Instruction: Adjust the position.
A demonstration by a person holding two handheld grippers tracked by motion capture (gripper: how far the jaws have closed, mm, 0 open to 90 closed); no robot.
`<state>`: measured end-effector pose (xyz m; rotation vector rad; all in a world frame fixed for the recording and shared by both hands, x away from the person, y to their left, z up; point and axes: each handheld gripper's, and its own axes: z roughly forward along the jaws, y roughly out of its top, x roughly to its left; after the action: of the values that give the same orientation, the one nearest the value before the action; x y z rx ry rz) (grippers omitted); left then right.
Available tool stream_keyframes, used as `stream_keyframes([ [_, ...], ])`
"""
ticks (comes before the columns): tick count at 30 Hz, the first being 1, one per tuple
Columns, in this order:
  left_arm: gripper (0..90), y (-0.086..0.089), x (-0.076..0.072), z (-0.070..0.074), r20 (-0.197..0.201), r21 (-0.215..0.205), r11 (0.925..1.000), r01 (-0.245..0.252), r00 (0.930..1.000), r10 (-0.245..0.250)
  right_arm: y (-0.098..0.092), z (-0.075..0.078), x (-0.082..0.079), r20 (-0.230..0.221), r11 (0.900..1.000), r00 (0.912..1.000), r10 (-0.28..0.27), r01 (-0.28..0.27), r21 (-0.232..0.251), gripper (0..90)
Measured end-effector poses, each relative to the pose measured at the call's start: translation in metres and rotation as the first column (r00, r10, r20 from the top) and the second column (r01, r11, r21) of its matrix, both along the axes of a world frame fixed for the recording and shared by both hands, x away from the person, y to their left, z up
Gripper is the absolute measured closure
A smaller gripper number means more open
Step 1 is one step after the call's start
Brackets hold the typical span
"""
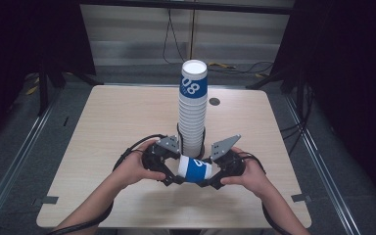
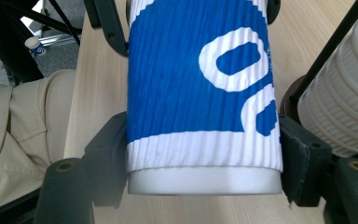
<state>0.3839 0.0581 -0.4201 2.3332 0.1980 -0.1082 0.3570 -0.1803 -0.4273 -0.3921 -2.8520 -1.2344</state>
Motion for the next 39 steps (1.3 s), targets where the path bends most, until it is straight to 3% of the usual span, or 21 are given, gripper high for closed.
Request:
stream_keyframes([
  [9,13.0,-0.0008,0.0009,0.0009,-0.005,0.01,0.9998,0.019,0.9998,-0.019,0.0016,-0.0006,0.0007,0.005,1.0,1.0,0.007,-0.007,0.0,28.6],
  [10,13.2,-0.0011,0.0005,-0.0002,-0.011,-0.004,0.9999,0.015,0.9998,-0.015,0.0018,-0.0005,0.0007,0.005,1.0,1.0,0.006,-0.006,0.0,28.6],
  [18,13.5,-0.0007,-0.0002,0.0007,-0.011,-0.006,0.9999,0.008,0.9999,-0.008,0.0032,0.0001,0.001,0.003,1.0,0.9999,0.011,-0.011,-0.001,28.5],
  [32,13.9,-0.0005,-0.0001,0.0019,-0.013,0.013,0.9998,0.016,0.9998,-0.016,0.0041,-0.0011,0.0014,0.0,1.0,0.9999,0.013,-0.013,-0.005,28.5],
  [39,13.9,0.0012,0.0003,0.0056,-0.004,0.012,0.9998,0.014,0.9999,-0.014,0.0028,-0.0031,0.0015,0.003,0.999,1.0,0.005,-0.005,0.036,28.6],
])
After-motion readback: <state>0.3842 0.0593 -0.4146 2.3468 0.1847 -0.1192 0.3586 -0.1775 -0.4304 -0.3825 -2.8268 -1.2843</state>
